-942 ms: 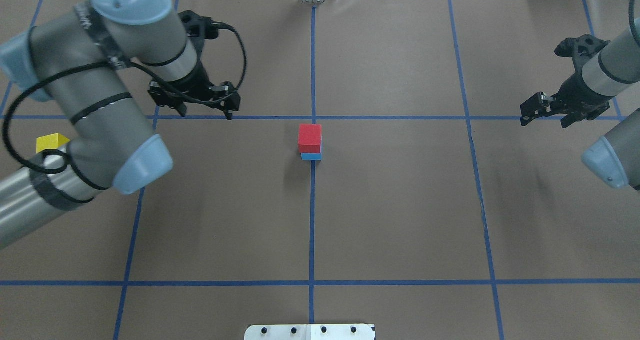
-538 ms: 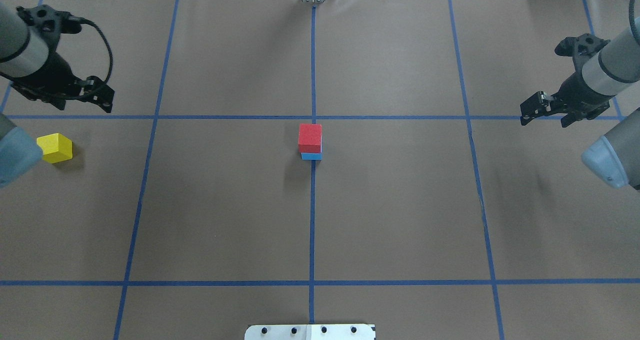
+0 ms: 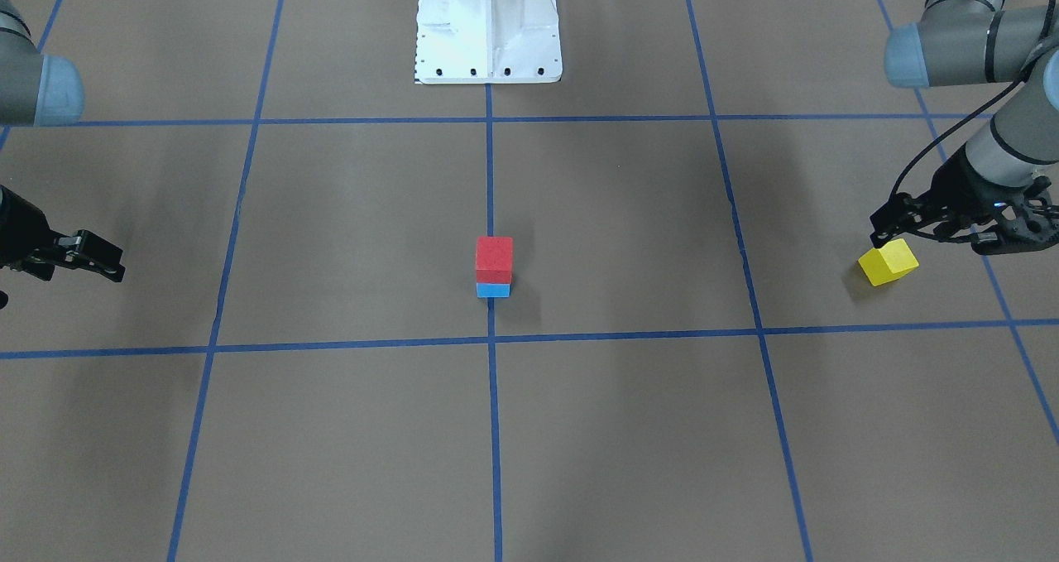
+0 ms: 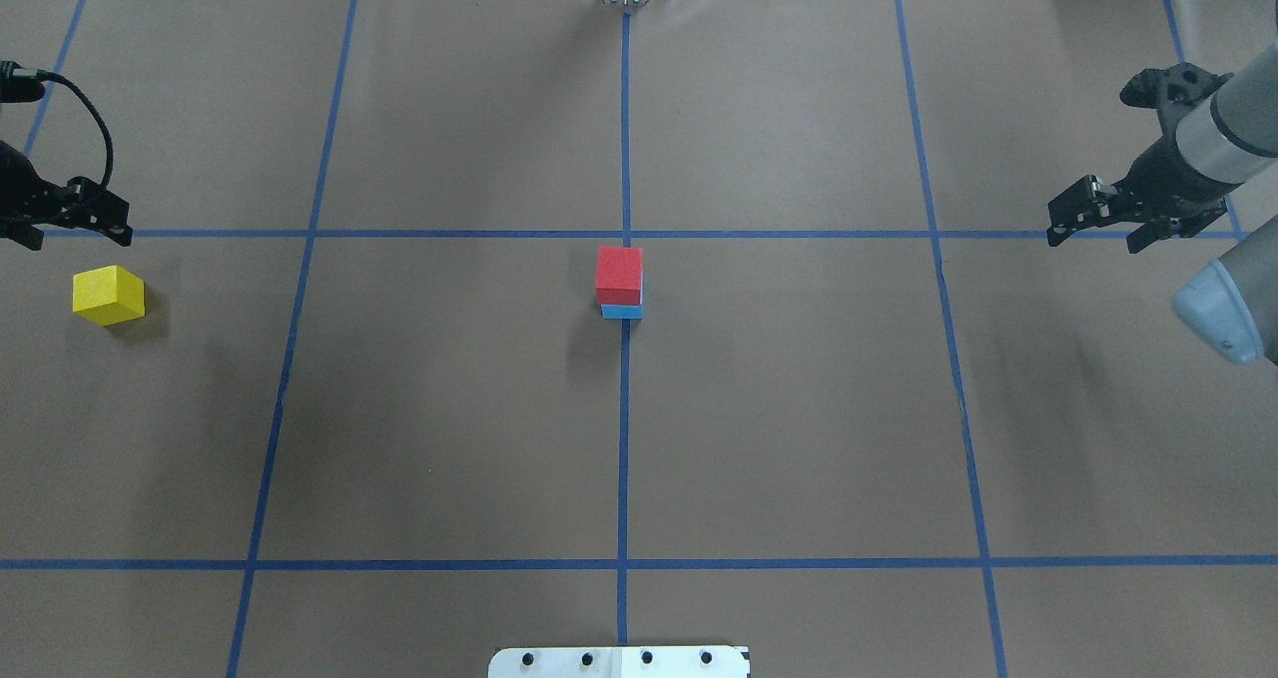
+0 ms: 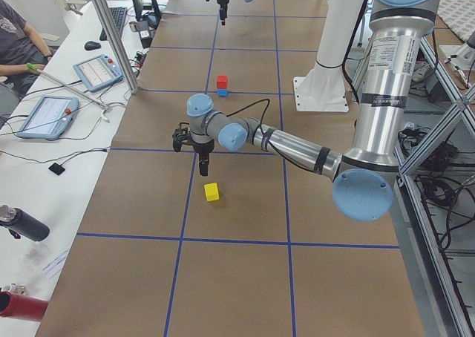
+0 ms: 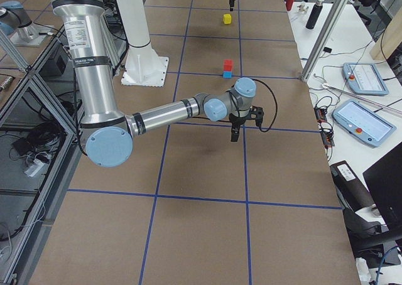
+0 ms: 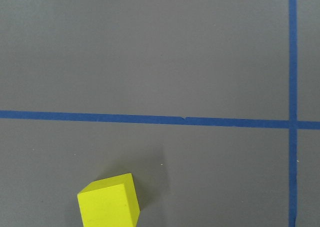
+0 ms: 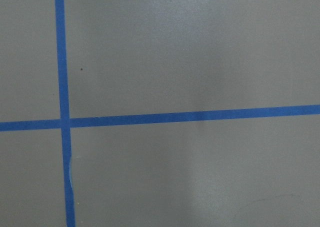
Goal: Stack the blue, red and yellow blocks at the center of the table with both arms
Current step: 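Move the left gripper back toward the yellow cube, then lower the left gripper onto the yellow cube and close on it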
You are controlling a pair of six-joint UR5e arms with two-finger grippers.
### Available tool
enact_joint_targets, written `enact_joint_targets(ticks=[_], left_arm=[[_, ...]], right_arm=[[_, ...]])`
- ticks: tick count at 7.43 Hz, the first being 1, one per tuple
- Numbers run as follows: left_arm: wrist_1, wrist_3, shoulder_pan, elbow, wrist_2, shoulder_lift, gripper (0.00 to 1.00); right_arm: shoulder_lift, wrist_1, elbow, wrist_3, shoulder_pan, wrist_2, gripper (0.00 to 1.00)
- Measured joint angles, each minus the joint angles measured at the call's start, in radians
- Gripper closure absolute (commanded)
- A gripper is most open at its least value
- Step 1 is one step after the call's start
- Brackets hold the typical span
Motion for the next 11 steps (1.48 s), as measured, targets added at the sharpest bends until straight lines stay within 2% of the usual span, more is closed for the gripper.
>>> enact_joint_targets(ticks=[5, 9, 10, 11], left_arm=[[-0.266, -0.165, 0.007, 0.208, -0.003, 0.009, 0.01], [-0.292, -0.224, 0.076, 0.237, -0.001, 0.001, 0.03], [-0.291, -0.224, 0.083, 0.239, -0.001, 0.004, 0.14], [-0.291, -0.221, 0.086, 0.241, 0.0, 0.008, 0.44]], right_arm=[[0.002, 0.001, -0.005, 0.008, 0.003, 0.028, 0.01], [0.004, 0.001, -0.008, 0.007, 0.003, 0.027, 0.01], [0.004, 0.001, -0.009, 0.008, 0.003, 0.028, 0.01], [0.004, 0.001, -0.009, 0.008, 0.003, 0.028, 0.01]])
